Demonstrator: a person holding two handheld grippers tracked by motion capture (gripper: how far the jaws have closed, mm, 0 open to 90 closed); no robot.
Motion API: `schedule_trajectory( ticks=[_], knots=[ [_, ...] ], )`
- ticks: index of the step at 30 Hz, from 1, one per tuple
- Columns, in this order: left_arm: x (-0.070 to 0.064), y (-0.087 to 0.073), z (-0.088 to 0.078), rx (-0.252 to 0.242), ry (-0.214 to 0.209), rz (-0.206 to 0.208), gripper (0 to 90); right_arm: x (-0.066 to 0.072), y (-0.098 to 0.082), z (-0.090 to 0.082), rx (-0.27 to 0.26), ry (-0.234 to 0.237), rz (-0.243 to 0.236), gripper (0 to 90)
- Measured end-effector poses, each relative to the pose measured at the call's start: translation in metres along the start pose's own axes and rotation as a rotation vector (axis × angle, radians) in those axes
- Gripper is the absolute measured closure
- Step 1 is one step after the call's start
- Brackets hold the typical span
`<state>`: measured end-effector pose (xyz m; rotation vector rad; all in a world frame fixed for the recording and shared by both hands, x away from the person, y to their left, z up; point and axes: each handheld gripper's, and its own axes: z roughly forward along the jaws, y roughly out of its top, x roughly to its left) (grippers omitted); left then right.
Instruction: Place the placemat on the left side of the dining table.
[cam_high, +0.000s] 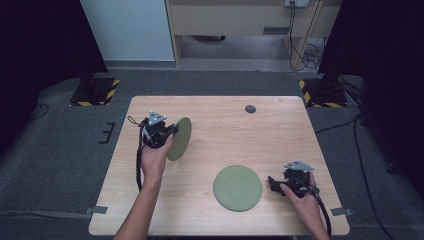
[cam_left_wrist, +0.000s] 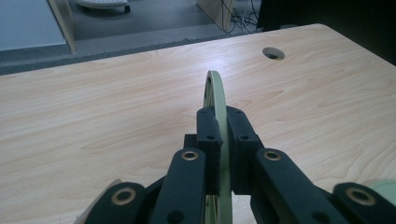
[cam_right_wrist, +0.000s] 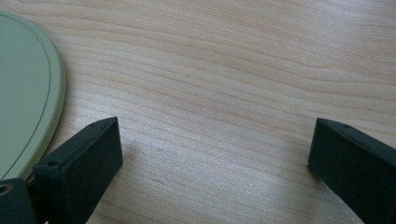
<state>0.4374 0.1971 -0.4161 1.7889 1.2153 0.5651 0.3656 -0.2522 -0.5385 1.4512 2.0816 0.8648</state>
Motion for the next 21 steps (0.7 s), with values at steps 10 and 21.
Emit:
schedule_trajectory(
  ticks=[10, 21],
  knots=[
    [0.009, -0.005, -0.005, -0.003, 0.010, -0.008, 85.3, 0.000, 0.000, 0.000, 0.002, 0.002, -0.001, 3.2],
    [0.024, -0.013, -0.013, -0.008, 0.038, -0.024, 85.3, 0.001, 0.000, 0.000, -0.001, 0.002, -0.003, 3.3]
  ],
)
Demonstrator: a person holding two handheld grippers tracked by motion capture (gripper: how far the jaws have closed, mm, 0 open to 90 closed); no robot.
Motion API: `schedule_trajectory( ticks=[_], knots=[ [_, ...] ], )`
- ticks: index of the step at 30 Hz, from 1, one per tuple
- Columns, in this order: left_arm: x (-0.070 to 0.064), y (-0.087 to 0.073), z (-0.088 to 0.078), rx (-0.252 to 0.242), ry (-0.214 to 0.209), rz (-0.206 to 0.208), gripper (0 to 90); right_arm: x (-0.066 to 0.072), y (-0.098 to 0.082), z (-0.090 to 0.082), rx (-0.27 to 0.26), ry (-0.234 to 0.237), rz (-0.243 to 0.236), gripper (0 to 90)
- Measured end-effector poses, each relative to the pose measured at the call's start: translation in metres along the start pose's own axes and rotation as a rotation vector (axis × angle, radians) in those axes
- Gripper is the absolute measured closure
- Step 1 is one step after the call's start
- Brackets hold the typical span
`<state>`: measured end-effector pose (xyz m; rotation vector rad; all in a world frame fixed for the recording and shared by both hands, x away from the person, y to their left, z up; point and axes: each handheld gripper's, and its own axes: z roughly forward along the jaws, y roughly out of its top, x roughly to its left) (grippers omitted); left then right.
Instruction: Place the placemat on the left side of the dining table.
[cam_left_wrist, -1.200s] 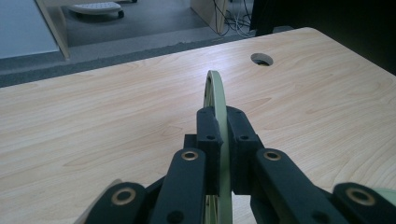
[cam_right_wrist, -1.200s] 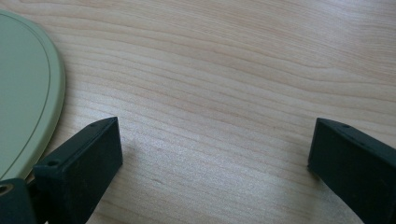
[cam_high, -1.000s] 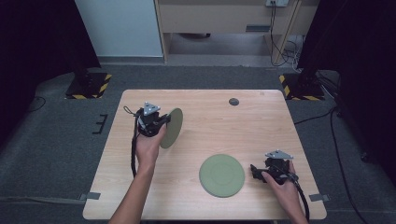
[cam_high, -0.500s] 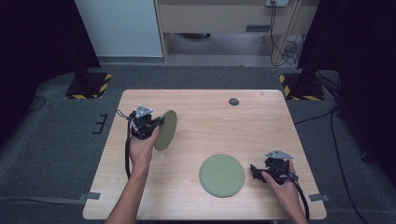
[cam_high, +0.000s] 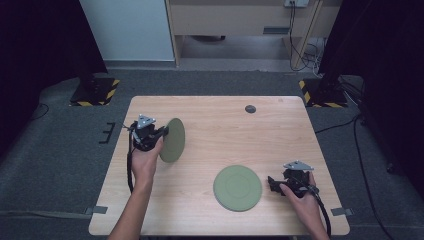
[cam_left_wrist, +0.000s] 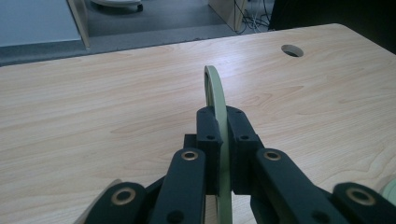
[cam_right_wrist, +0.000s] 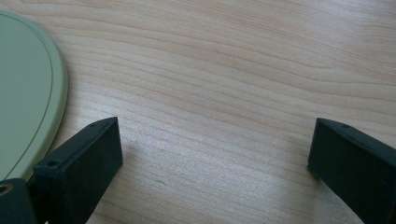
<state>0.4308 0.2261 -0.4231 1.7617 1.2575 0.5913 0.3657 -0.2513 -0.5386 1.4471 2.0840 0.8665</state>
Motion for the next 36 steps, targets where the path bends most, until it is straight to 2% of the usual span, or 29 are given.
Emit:
schedule_trajectory(
  ticks=[20, 24, 28, 36],
  knots=[
    [0.021, -0.010, -0.008, 0.003, 0.033, -0.020, 85.3, 0.001, 0.000, 0.000, 0.002, 0.003, 0.004, 3.3],
    [0.029, -0.013, -0.008, 0.003, 0.045, -0.014, 85.3, 0.001, 0.000, 0.000, 0.002, 0.004, 0.003, 3.3],
    [0.038, -0.017, -0.007, 0.016, 0.051, -0.028, 85.2, 0.002, 0.000, 0.000, 0.002, 0.007, 0.004, 3.3],
    [0.055, -0.022, -0.002, 0.033, 0.048, -0.037, 85.2, 0.002, 0.001, 0.001, 0.007, 0.009, 0.011, 3.1]
  ],
)
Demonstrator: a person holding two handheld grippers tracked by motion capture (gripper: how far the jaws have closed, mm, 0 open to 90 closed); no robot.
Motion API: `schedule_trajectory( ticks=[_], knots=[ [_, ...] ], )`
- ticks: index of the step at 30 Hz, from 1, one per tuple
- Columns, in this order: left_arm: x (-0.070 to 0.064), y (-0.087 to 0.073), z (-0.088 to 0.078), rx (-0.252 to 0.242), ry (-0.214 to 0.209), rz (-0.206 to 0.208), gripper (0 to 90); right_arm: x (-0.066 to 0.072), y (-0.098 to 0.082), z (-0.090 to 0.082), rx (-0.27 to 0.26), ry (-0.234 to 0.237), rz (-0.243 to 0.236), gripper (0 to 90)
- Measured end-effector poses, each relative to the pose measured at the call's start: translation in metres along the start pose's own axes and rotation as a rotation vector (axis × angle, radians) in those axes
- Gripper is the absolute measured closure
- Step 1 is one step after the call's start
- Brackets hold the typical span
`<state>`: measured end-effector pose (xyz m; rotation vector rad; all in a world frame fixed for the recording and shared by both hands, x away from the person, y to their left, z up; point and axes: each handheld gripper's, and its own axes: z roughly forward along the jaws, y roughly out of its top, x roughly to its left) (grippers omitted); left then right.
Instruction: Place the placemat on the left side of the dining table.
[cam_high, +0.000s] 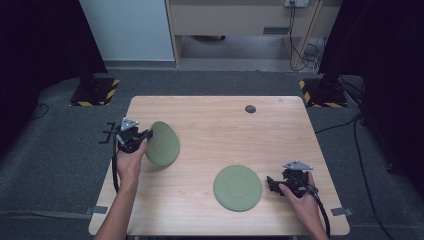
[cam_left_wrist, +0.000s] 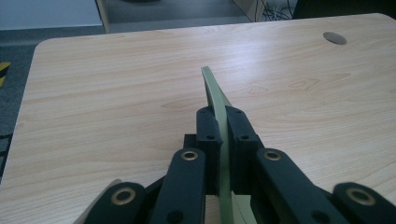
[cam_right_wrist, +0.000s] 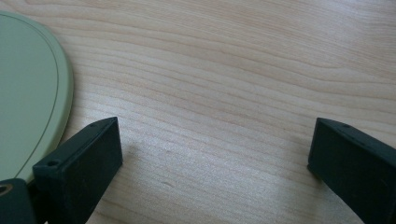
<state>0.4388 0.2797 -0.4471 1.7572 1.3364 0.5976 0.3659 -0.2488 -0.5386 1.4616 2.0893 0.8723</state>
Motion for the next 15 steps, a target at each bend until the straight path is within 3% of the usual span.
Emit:
schedule_trajectory(
  ticks=[15],
  knots=[
    [0.036, -0.016, 0.013, 0.039, -0.007, -0.026, 85.2, 0.001, 0.001, 0.001, 0.003, -0.006, 0.007, 2.3]
  ],
)
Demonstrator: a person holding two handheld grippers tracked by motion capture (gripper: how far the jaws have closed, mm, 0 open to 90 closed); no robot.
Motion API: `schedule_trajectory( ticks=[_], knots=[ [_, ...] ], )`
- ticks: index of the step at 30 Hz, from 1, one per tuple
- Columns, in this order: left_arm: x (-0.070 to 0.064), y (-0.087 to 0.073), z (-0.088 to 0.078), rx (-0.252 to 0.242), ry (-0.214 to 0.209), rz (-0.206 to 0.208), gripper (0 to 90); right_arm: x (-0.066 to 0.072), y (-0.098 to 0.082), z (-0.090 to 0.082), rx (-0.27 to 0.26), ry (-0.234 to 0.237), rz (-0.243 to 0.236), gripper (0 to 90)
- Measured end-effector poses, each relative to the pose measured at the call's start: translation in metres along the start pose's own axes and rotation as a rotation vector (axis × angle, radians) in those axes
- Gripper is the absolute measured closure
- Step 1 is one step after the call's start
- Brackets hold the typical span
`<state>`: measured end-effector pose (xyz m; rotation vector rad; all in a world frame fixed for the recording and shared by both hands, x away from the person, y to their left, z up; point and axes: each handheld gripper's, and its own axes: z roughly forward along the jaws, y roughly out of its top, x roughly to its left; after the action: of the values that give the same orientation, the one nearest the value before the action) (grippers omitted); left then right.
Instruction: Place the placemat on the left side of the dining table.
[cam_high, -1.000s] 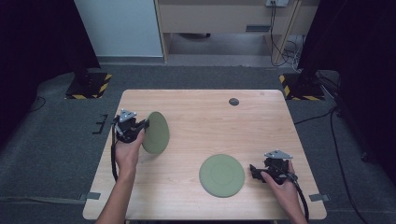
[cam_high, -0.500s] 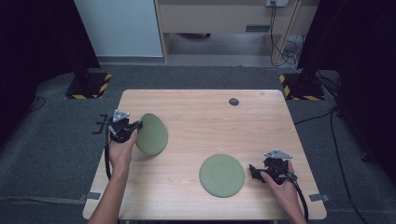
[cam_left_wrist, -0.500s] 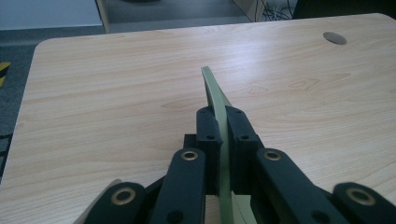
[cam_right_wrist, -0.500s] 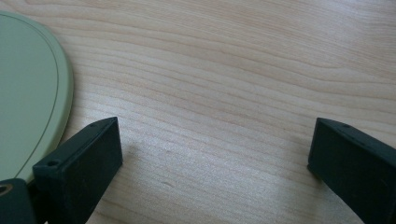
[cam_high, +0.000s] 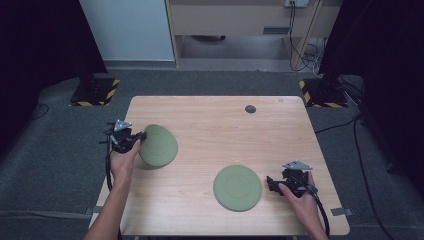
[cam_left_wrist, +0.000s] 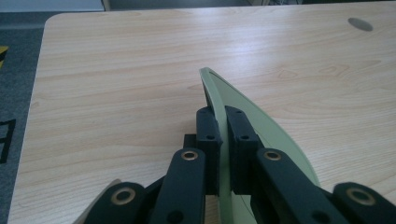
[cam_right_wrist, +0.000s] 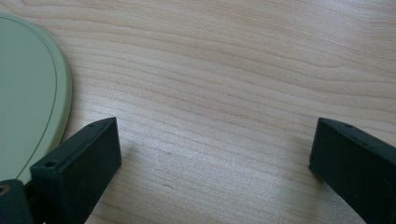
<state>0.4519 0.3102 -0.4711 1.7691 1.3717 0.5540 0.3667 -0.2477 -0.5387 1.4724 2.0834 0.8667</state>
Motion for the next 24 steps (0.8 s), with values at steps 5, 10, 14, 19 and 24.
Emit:
schedule_trajectory(
  ticks=[5, 10, 14, 19, 24],
  knots=[
    [0.007, -0.002, 0.006, 0.016, -0.003, 0.005, 85.2, 0.000, 0.000, 0.000, -0.002, 0.002, -0.004, 2.3],
    [0.012, -0.002, 0.010, 0.023, -0.005, 0.000, 85.1, 0.000, 0.000, 0.000, -0.002, 0.002, -0.004, 2.3],
    [0.015, -0.003, 0.013, 0.026, -0.004, 0.000, 85.1, 0.000, 0.000, 0.000, -0.002, 0.003, -0.003, 2.2],
    [0.019, -0.004, 0.012, 0.026, 0.005, -0.008, 85.1, 0.000, 0.000, 0.000, -0.002, 0.003, -0.003, 2.2],
    [0.024, -0.006, 0.011, 0.029, 0.013, -0.017, 85.1, 0.000, 0.000, 0.000, -0.002, 0.002, -0.003, 2.2]
  ],
)
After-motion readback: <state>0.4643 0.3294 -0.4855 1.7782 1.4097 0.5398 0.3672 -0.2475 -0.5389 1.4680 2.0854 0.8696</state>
